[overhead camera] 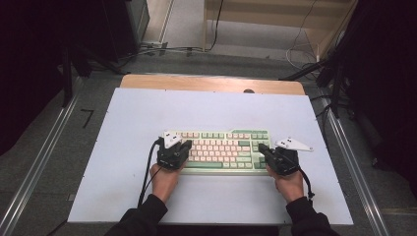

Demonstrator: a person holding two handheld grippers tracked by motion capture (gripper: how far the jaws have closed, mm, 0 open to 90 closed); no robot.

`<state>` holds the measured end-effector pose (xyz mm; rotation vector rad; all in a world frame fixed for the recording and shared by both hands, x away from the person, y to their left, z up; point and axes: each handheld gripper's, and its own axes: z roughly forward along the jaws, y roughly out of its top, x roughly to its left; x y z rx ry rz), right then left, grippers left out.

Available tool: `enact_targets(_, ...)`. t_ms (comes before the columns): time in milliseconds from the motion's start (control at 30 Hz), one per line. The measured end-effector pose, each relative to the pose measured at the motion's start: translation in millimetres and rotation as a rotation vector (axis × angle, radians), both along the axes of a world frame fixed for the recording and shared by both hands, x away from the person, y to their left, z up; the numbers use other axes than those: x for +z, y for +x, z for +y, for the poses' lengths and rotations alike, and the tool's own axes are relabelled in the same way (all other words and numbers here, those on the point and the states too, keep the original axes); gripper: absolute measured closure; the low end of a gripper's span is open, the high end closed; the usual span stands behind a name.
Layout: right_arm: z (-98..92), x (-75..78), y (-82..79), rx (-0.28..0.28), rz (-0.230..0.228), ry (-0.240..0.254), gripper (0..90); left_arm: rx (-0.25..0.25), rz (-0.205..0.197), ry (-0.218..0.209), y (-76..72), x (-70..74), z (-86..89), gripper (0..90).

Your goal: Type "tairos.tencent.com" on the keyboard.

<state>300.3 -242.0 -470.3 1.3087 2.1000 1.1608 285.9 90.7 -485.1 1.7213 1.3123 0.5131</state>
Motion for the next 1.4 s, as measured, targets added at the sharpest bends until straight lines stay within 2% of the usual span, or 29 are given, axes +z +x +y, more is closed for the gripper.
enact_targets(500,-0.4,-0.2,1.0,-0.008,0.001,-0.005,87.7,-0.044,0.032,0.009,8.5,-4.1,-16.5,90.0)
enact_targets(1400,-0.8,0.5,0.4,-0.007,0.002,0.003,87.6,-0.024,0.041,0.029,12.8,-8.0,-20.8,90.0)
